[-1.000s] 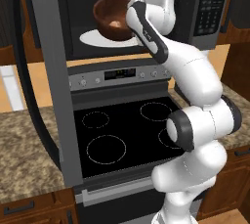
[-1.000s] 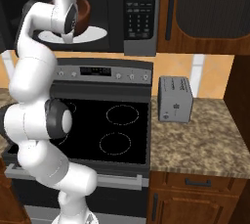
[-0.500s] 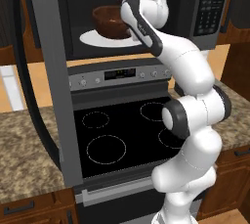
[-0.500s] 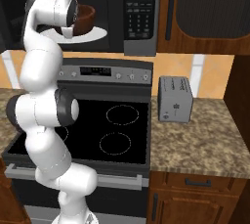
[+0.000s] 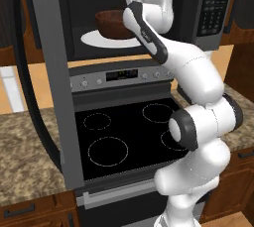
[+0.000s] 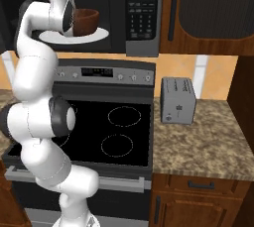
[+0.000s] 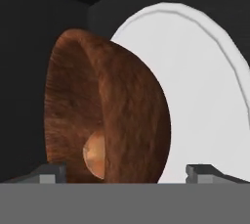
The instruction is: Pick the onion from the sink and place it in the bowl. Then pick the bowl and place it in the microwave. Then close the microwave door and press the start button.
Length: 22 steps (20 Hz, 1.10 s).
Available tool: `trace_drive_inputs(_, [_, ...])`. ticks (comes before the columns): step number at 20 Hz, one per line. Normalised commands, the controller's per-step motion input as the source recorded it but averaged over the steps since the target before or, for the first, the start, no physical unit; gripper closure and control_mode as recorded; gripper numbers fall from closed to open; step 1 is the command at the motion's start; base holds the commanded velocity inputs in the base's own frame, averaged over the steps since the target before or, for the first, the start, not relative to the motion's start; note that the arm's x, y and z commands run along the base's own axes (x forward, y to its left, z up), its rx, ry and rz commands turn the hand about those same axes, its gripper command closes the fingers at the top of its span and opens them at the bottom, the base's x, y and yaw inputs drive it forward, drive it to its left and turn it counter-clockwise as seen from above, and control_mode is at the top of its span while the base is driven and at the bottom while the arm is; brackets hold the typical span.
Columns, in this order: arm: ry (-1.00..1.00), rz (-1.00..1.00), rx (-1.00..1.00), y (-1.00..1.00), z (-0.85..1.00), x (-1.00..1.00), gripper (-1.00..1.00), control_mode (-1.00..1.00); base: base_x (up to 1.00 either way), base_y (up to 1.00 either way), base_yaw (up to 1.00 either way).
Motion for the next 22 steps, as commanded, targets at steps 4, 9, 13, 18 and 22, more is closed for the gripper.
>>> trace_drive_inputs(4, [-0.19,0.0,0.0,-0.07,-0.2,-0.57,-1.0,-1.0,0.0,0.0,0.0])
trace_drive_inputs(9, [-0.05,0.0,0.0,-0.22,-0.03,-0.28,-1.0,-1.0,0.0,0.0,0.0])
trace_drive_inputs(13, [-0.24,0.0,-0.09,-0.14,0.14,-0.81,-1.0,-1.0,0.0,0.0,0.0])
trace_drive_inputs(18, [-0.04,0.0,-0.17,-0.03,-0.03,-0.5,-1.0,-1.0,0.0,0.0,0.0])
trace_drive_inputs(22, [-0.07,0.0,-0.24,-0.21,0.0,-0.39,-1.0,-1.0,0.0,0.0,0.0])
